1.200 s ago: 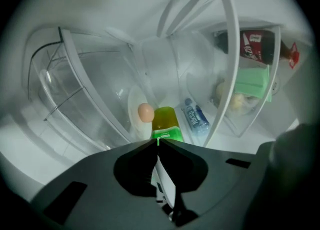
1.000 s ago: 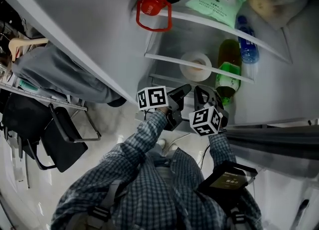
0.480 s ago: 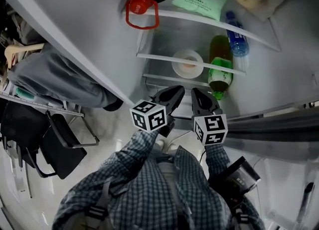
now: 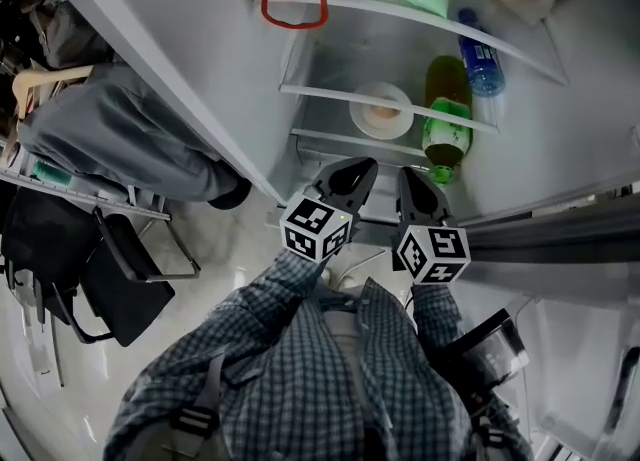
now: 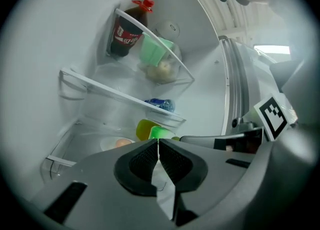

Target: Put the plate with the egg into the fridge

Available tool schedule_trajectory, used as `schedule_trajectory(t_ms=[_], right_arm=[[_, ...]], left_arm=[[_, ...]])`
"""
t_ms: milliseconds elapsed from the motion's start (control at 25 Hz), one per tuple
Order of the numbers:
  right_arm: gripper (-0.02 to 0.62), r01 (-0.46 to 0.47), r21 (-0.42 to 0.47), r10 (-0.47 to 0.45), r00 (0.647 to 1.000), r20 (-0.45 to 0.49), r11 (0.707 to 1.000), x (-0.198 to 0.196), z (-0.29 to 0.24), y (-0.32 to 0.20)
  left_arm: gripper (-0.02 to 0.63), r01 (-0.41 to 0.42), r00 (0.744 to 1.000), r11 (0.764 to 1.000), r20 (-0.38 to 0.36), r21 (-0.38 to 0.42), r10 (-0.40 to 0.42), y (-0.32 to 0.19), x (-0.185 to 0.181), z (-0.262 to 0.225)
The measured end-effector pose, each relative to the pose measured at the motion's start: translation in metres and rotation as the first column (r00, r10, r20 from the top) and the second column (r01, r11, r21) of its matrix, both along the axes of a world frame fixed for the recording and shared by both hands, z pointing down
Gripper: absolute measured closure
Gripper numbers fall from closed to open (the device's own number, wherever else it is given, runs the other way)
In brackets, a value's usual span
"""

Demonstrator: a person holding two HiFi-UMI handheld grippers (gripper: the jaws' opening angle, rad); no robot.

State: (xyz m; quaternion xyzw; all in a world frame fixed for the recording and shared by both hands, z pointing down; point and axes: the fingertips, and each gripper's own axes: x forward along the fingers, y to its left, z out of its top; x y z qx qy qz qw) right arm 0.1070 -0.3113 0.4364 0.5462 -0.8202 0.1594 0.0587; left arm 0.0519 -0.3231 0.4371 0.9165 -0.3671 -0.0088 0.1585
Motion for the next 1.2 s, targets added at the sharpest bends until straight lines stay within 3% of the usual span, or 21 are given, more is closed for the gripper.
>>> schedule_trajectory(t_ms=[1200], right_arm=[[0.591,0.035,-0.001,-0.035,0.999,-0.014,0.999,-0.0076,0.0004,0.0091]], left_arm=[[0.589,-0.019,1.0,1.0,0.022,0.009,0.018,0.0091,0.0077,-0.0014]])
